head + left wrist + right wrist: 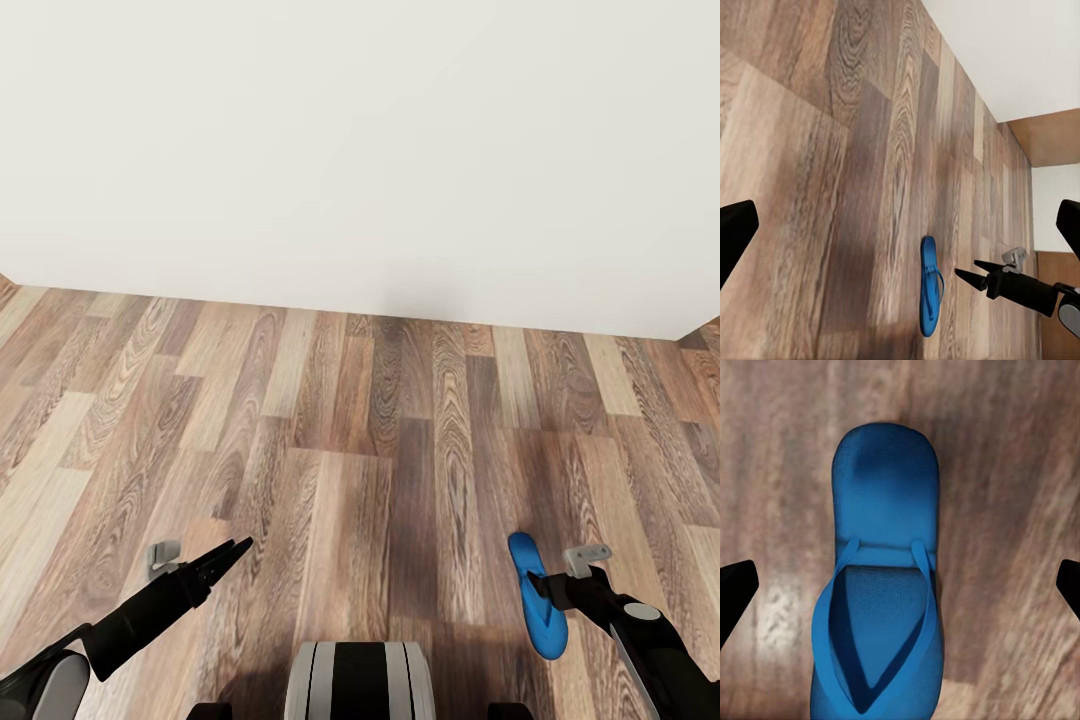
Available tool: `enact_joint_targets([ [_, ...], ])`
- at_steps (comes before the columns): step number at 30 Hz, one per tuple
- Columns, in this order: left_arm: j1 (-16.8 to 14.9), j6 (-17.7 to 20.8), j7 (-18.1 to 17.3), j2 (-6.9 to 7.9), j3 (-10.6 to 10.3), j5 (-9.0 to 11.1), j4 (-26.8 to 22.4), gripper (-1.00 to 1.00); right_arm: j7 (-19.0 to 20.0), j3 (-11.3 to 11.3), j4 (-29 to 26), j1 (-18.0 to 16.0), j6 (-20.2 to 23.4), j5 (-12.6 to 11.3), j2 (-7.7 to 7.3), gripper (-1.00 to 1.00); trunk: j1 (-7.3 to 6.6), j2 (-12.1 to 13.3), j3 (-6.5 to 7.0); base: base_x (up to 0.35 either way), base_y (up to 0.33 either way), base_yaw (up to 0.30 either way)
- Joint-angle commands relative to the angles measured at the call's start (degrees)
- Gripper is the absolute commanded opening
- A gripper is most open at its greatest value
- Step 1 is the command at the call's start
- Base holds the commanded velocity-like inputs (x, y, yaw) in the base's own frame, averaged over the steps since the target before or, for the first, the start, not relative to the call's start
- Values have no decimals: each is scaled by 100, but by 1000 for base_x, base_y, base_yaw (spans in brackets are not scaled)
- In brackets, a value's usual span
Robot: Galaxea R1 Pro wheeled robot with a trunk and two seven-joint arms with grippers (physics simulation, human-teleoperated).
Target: In the bedroom, move the book from the bed onto either nightstand, and place the two sandals side by side next to the bed.
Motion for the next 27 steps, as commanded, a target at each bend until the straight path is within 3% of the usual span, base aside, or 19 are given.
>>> enact_joint_targets([
  [1,-2,39,-4,0,0,27,0,100,47,-19,-11,-2,21,60,3,100,-1,-1,-3,4,0,0],
  [4,-2,42,2,0,-5,27,0,100,47,-20,-10,-2,21,60,3,100,-1,-1,-3,2,0,0],
  [27,-2,42,8,-1,-17,20,104,100,46,-20,-9,-2,21,60,3,100,58,-32,-513,0,0,0],
])
